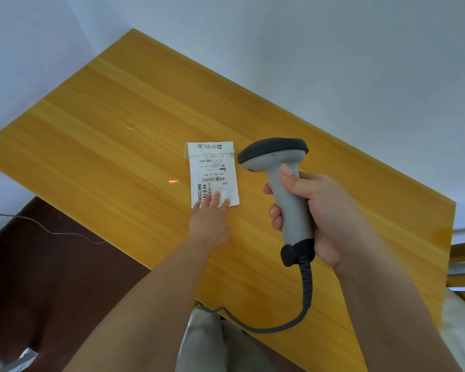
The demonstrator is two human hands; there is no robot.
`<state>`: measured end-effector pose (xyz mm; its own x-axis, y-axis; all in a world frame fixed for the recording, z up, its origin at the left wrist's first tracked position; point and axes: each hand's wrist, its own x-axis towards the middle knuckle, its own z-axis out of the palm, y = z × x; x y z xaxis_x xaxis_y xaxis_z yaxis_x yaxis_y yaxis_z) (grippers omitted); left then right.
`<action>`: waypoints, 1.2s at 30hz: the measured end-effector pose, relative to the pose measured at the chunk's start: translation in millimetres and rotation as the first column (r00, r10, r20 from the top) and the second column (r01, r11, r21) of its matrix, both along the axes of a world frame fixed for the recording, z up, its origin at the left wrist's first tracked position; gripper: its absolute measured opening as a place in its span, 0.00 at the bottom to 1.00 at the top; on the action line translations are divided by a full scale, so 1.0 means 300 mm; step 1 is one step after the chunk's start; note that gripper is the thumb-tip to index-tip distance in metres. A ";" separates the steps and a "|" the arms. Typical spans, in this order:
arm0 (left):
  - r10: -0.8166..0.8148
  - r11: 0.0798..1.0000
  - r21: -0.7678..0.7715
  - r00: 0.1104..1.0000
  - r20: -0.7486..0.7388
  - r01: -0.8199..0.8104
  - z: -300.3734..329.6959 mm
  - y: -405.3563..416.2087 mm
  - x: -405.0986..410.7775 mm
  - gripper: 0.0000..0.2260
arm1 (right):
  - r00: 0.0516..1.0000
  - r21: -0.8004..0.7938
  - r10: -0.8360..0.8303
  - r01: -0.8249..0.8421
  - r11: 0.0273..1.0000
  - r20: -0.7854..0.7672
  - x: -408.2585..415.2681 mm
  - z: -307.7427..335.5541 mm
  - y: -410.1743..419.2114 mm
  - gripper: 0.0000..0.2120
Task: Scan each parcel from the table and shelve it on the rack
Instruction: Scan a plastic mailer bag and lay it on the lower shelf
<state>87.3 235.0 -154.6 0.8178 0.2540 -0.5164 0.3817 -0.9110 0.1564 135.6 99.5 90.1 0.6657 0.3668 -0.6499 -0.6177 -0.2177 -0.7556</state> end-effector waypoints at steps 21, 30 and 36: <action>0.035 0.999 0.022 0.947 0.320 -0.045 0.010 0.011 0.017 0.17 | 0.997 0.061 -0.036 0.032 0.998 0.068 -0.003 0.034 0.010 0.12; 0.856 0.514 -0.305 0.500 0.130 -0.801 -0.009 0.091 0.087 0.37 | 0.996 0.023 -0.017 0.015 1.000 0.093 0.008 0.009 0.020 0.11; 0.906 0.293 -0.578 0.414 -0.088 -0.762 -0.043 0.142 0.063 0.20 | 0.981 -0.009 0.091 -0.090 0.996 0.173 -0.003 -0.002 0.007 0.11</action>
